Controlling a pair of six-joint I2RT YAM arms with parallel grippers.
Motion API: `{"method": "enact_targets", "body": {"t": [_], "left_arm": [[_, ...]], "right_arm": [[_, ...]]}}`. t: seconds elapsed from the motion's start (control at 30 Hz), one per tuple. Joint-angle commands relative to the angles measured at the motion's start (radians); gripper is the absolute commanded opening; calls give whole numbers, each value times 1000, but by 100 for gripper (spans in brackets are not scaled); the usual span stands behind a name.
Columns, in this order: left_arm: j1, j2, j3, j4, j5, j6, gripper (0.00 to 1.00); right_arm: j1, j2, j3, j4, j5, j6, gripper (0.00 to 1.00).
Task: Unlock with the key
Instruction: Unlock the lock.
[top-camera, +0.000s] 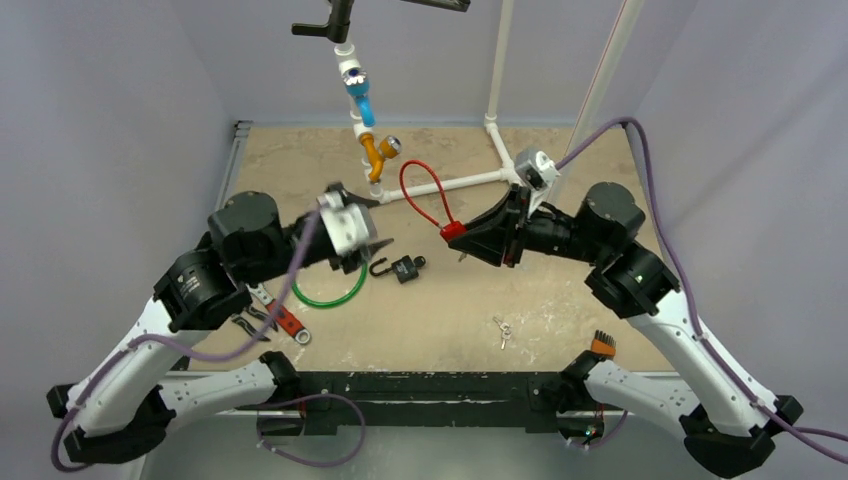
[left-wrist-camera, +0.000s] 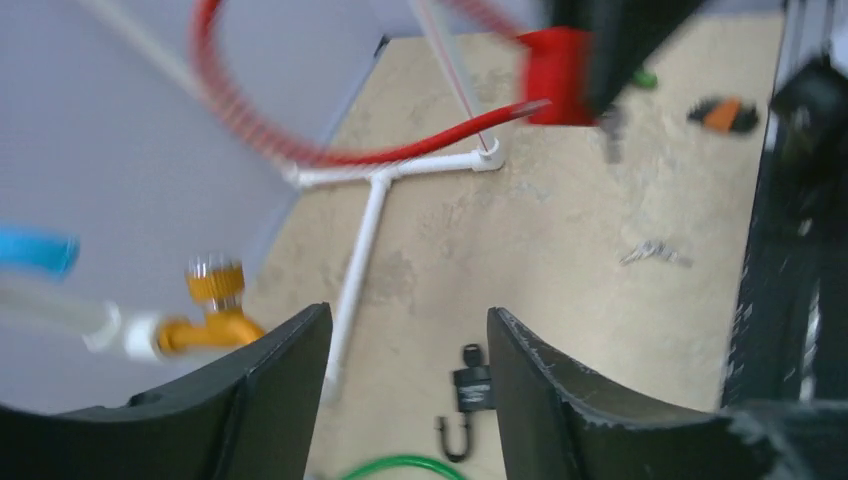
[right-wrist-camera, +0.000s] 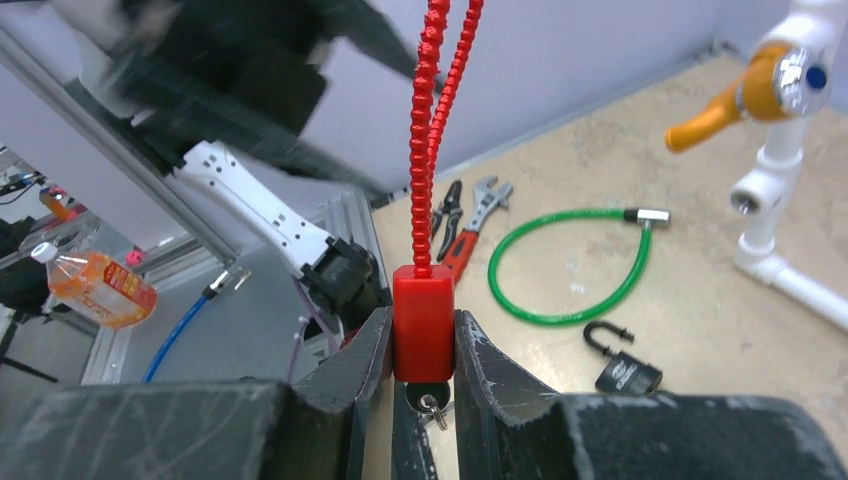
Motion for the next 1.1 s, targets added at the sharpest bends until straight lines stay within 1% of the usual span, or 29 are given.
{"method": "enact_targets", "body": {"t": [0.0, 0.03, 0.07, 0.2, 0.27, 0.37, 0.47, 0.63, 0.73, 0.83, 0.9, 1.07], "left_arm": [[297, -41, -29, 127, 169, -914, 62], [337, -35, -40, 140, 213, -989, 64], [356, -29, -43, 158, 222, -1038, 67], [372, -4, -29, 254, 280, -1181, 77], [371, 5, -34, 290, 306, -1239, 80], [370, 12, -43, 333, 345, -1287, 84], [370, 12, -56, 336, 324, -1317, 86], [371, 22, -63, 368, 288, -1344, 82], [371, 40, -53, 403, 285, -1348, 75], [371, 66, -32, 422, 289, -1342, 65], [372, 82, -21, 433, 281, -1339, 61], [371, 106, 2, 463, 278, -1332, 60]], "right_arm": [[-3, -71, -21, 189, -17, 12, 0], [-3, -69, -21, 197, -18, 14, 0], [-3, -63, -15, 202, -18, 15, 0], [-2, -58, -8, 243, 8, 12, 0], [-2, -54, -8, 267, 48, 11, 0], [-2, -26, 3, 282, 44, 18, 0], [-2, -7, 4, 336, 44, 29, 0], [-2, 20, -3, 425, 41, 72, 0], [-2, 35, -10, 462, 33, 103, 0], [4, 36, -36, 504, 29, 132, 0], [9, 37, -48, 515, 30, 139, 0], [21, 40, -67, 519, 37, 141, 0]]}}
